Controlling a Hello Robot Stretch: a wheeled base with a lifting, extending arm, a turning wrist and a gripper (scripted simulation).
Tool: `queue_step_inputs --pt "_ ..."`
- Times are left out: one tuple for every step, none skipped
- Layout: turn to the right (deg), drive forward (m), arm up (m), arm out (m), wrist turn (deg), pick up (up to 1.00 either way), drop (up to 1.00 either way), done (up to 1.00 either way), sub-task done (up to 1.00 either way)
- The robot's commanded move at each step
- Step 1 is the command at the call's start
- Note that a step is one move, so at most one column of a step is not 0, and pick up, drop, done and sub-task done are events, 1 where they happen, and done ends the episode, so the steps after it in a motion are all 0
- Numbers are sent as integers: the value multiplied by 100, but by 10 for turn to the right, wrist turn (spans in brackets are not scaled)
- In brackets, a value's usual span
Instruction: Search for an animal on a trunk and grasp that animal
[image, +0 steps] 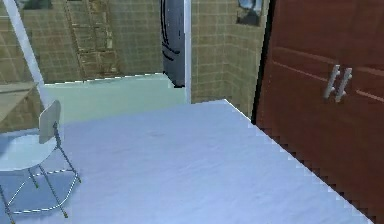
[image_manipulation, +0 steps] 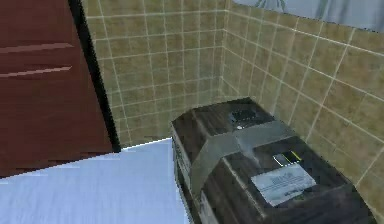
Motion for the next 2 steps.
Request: queue_step_inputs --pt "0 20 0 0 0 0 0 0 0" --pt "450 0 0 0 0 0 0 0 0"
